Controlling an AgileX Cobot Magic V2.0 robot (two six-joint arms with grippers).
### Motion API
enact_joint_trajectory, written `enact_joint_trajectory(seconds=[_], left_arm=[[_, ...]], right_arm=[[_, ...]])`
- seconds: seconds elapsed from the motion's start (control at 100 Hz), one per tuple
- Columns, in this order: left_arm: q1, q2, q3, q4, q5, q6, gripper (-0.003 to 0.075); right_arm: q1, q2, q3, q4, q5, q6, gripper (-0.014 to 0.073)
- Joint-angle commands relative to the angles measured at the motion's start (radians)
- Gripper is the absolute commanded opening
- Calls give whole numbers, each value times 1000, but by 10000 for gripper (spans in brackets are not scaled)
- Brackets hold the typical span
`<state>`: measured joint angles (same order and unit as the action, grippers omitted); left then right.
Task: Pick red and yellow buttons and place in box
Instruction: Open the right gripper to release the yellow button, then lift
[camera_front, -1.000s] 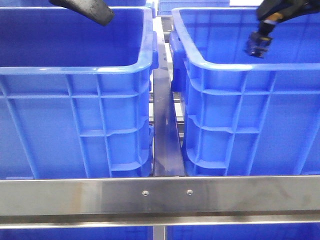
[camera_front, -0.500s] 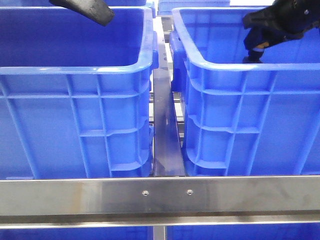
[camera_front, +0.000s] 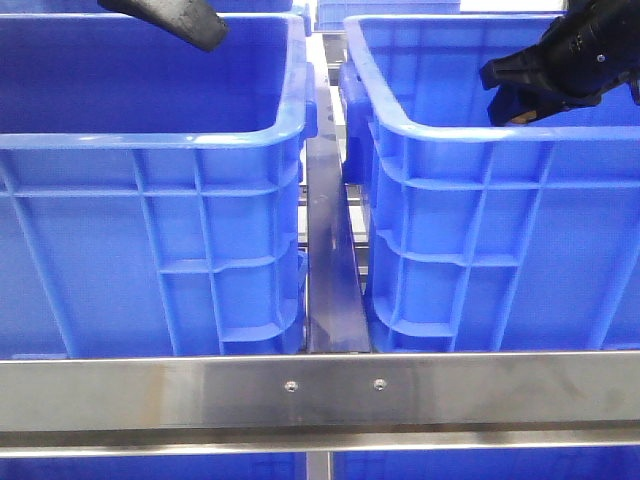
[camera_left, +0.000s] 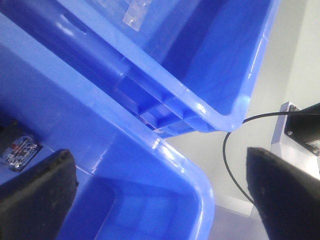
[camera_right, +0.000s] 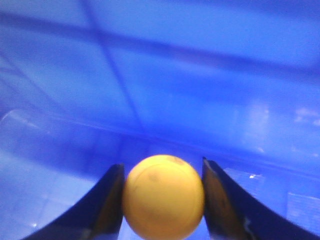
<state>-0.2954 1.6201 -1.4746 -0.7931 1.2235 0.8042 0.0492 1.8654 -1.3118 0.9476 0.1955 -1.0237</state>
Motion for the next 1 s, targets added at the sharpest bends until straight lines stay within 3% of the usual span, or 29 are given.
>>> enact_joint_trajectory(seconds=[0.0,0.11,0.23,0.56,0.78,0.9,0.99], left_arm=[[4,-46,-33,-63,40,-8,638],[4,-46,-33,-63,40,-8,638],[4,-46,-33,-63,40,-8,638],[4,-46,-33,-63,40,-8,638],[4,-46,-33,-63,40,-8,638],[4,-46,-33,-63,40,-8,638],[4,-46,-33,-63,40,-8,638]], right_arm=[[-4,-51,-35,18,-47,-11,269],[-4,-49,-35,19,-48,-11,469],[-4,-49,-35,20,-50,-11,557],[-4,-94,-22,43,-11,-11,558],[-4,-222,110,102,-26,-11,545],[-4,-327,183,115,5,-10,475],[-4,-404,220,124,71,-10,346]])
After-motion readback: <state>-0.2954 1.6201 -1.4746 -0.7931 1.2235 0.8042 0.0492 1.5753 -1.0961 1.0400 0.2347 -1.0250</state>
